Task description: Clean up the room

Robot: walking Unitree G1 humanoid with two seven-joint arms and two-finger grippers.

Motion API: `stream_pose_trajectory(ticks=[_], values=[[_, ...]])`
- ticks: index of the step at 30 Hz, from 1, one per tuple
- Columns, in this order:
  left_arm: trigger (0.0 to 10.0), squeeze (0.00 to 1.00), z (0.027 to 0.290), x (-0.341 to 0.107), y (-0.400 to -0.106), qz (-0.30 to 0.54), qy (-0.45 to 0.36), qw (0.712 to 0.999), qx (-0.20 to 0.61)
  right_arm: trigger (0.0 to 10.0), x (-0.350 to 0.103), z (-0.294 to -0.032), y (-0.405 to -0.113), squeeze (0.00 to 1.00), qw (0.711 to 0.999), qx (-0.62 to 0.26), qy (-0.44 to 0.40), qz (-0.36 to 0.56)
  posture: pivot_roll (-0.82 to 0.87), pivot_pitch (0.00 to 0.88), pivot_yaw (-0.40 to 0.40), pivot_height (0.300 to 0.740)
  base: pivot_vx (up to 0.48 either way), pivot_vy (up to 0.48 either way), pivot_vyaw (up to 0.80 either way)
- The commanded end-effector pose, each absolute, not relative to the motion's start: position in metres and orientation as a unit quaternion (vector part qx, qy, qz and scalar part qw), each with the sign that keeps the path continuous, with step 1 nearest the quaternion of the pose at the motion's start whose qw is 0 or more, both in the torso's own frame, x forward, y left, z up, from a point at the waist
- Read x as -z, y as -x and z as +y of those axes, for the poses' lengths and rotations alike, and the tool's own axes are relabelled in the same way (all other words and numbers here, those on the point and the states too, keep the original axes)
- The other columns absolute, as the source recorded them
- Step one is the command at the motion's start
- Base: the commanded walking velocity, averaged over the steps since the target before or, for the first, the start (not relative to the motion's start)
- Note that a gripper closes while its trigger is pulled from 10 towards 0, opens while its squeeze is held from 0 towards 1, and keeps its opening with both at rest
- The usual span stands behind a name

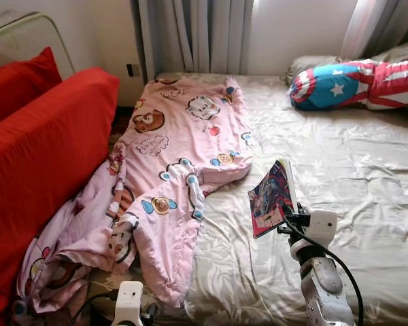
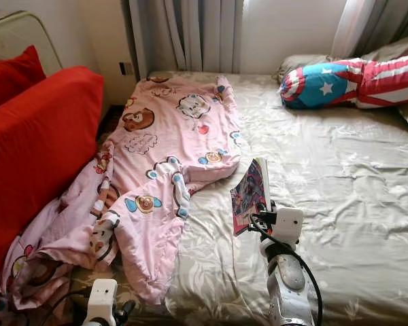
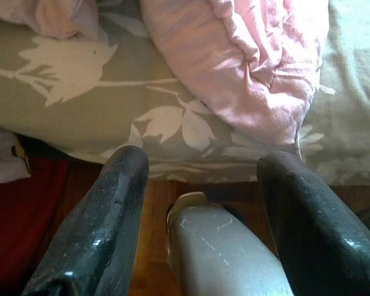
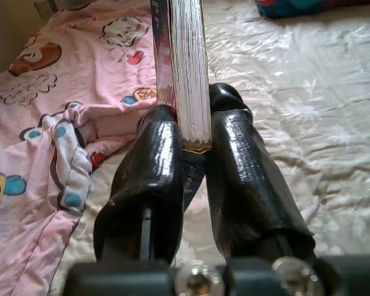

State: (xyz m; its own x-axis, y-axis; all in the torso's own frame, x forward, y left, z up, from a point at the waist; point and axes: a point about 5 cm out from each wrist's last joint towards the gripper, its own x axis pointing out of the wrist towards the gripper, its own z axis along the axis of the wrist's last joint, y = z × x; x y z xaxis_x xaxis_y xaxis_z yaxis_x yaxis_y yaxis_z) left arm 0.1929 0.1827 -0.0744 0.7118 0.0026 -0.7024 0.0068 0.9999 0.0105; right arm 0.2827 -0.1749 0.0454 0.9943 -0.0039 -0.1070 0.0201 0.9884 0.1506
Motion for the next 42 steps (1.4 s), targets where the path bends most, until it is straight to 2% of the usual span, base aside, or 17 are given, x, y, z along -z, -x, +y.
stream_pose_trajectory(ticks=[1, 4, 20, 42], values=[[10.0, 0.00, 0.1843, 0.0792, -0.1851, 0.399, -0.003, 0.917, -0.002, 10.0, -0.0523, -0.1765, -0.2868, 0.00, 0.997, 0.008, -0.065, 0.034, -0.05, 0.000, -0.051, 0.719, 0.000, 0.000, 0.00], [10.0, 0.00, 0.1854, 0.0795, -0.1853, 0.404, 0.000, 0.915, -0.008, 10.0, -0.0570, -0.1764, -0.2908, 0.00, 0.997, 0.006, -0.071, 0.022, -0.04, 0.000, -0.061, 0.739, 0.000, 0.000, 0.00], [10.0, 0.00, 0.1873, 0.0777, -0.1907, 0.409, -0.001, 0.913, -0.017, 10.0, -0.0571, -0.1757, -0.2952, 0.00, 0.997, 0.024, -0.065, 0.025, -0.05, 0.000, -0.062, 0.739, 0.000, 0.000, 0.00], [10.0, 0.00, 0.1888, 0.0780, -0.1897, 0.410, -0.003, 0.912, -0.019, 10.0, -0.0545, -0.1692, -0.2930, 0.00, 0.997, 0.020, -0.069, 0.026, -0.05, 0.000, -0.053, 0.739, 0.000, -0.480, 0.00]])
